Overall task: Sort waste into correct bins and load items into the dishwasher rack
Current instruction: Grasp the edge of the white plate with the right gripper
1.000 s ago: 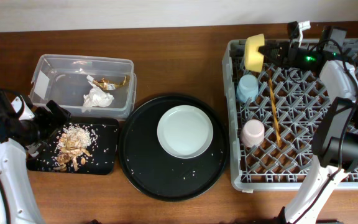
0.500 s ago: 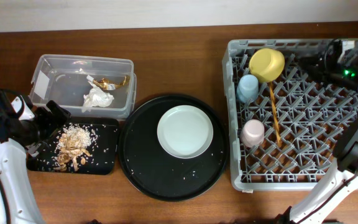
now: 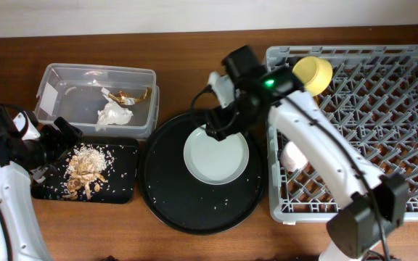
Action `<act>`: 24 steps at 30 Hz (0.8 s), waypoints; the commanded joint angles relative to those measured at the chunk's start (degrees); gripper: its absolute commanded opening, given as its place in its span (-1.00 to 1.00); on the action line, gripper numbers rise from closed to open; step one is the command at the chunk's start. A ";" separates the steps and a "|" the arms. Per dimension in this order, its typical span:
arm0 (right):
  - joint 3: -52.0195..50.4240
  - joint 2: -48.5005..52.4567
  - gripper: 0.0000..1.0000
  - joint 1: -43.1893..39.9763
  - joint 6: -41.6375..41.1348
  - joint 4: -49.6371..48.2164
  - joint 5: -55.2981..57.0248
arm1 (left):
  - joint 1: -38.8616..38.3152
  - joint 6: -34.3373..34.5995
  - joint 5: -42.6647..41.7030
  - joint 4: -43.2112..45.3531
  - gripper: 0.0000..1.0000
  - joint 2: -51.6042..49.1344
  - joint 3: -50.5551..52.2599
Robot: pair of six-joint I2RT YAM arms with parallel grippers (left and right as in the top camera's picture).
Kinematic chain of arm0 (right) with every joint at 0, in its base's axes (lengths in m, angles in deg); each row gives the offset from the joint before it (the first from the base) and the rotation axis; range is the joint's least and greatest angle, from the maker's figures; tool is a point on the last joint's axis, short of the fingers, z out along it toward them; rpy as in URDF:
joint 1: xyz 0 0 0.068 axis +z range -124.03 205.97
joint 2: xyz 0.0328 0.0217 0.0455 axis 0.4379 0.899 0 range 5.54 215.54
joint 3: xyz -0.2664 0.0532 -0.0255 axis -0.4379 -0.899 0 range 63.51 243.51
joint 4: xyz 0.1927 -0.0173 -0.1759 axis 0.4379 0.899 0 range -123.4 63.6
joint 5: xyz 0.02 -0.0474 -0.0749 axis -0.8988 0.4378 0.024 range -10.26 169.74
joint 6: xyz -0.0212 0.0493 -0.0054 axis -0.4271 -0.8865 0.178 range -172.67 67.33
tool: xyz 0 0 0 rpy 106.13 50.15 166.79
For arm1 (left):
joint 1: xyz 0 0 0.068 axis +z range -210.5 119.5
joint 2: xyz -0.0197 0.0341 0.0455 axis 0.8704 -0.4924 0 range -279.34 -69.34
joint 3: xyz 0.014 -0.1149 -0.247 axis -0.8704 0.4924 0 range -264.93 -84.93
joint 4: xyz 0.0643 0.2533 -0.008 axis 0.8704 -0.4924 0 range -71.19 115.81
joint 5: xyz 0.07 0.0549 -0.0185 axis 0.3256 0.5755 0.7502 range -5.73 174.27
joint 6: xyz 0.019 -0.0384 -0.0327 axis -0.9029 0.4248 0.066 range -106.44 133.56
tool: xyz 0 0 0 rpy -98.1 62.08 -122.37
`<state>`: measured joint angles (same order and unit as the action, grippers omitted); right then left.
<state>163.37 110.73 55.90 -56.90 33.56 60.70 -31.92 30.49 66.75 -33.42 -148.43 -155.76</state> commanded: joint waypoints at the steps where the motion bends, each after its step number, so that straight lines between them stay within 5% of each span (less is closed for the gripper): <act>1: -0.31 4.61 -0.24 3.10 -3.06 0.35 6.56 | 0.09 0.15 -0.02 -0.02 0.99 0.02 -0.09; 9: -3.69 12.85 -0.21 12.66 -6.43 -3.10 4.79 | 0.09 0.13 -0.02 -0.02 0.99 0.02 -0.09; 16: -20.72 13.27 -0.22 18.43 -8.76 -25.22 15.26 | 0.09 0.15 -0.02 -0.02 0.99 0.02 -0.09; 24: -13.40 4.37 -0.20 18.38 -5.05 -19.32 8.17 | 0.09 0.13 -0.02 -0.02 0.99 0.02 -0.09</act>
<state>147.02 121.39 74.18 -63.46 14.61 67.76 -31.92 30.47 66.75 -33.39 -148.43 -155.76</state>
